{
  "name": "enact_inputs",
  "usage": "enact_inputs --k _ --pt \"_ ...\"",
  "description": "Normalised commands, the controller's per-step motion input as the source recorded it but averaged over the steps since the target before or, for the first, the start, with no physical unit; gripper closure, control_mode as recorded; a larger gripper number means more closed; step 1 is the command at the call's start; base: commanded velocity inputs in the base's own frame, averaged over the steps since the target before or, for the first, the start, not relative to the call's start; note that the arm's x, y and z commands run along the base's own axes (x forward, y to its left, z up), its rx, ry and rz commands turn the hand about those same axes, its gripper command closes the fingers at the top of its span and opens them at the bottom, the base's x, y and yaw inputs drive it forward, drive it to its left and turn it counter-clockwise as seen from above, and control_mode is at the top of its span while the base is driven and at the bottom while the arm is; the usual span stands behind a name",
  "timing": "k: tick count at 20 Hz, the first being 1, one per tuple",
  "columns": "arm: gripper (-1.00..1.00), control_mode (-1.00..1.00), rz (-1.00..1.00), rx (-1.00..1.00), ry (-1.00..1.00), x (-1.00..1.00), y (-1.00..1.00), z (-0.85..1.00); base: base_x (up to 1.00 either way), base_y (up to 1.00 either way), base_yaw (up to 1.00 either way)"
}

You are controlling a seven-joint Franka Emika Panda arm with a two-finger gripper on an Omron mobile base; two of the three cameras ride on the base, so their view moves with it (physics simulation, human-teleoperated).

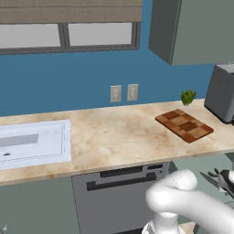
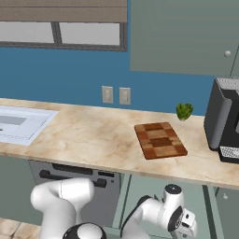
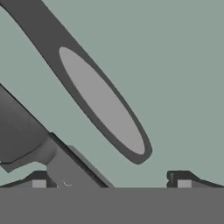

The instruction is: Open the drawer on the right and place the cutting tools on the cutting board.

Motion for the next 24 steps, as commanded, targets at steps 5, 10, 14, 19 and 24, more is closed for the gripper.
enact_inputs --k 5,10,14,19,24 --pt "-1.00 -1.00 0.04 0.00 0.00 -0.12 -0.06 -0.29 0.00 0.00 0.00" --pt "1.00 -1.00 0.03 0.00 0.00 -0.19 0.00 -0.25 0.00 0.00 0.00" --pt "1.00 -1.00 0.00 0.00 0.00 -0.44 0.00 -0.05 0.00 0.00 0.00" --pt "1.00 -1.00 0.00 0.00 0.00 -0.40 0.00 0.09 0.00 0.00 0.00" --pt "1.00 -1.00 0.00 0.00 0.00 -0.17 0.00 0.55 0.00 0.00 0.00"
